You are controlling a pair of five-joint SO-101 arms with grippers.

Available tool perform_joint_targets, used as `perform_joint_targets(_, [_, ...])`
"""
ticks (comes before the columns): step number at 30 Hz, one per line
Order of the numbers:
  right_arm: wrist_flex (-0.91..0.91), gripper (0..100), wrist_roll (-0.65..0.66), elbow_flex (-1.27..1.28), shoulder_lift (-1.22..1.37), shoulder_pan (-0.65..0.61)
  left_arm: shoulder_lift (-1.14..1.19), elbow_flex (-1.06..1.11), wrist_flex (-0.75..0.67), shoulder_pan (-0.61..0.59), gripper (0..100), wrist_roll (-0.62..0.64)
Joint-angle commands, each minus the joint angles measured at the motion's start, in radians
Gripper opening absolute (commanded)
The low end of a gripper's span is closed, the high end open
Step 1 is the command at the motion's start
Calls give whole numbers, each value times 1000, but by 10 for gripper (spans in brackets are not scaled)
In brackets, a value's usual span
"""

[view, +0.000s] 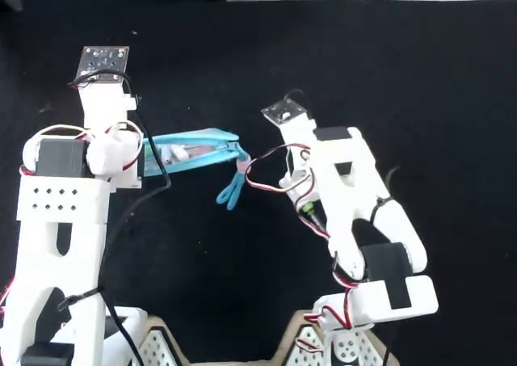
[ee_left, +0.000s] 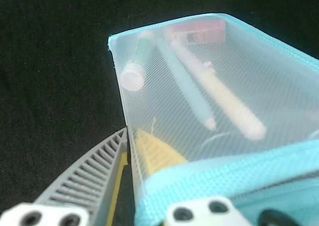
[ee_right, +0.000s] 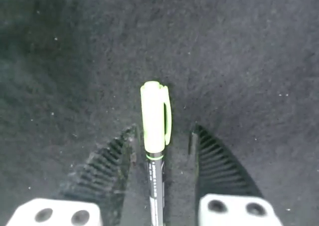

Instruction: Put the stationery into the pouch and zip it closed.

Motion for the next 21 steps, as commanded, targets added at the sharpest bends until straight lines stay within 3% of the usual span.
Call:
perform_joint_targets(1, [-48, 154, 2, 2, -53, -17, 41, 76, -3, -1, 30, 5])
perform_joint_targets(13, [-150, 150, 8, 7, 137, -12, 41, 76, -3, -1, 30, 5])
perform_joint_targets(17, [-149, 5, 0, 2, 93, -11, 41, 76, -3, -1, 30, 5])
perform_joint_targets(21, [-84, 11, 0, 5, -41, -9, 41, 76, -3, -1, 30, 5])
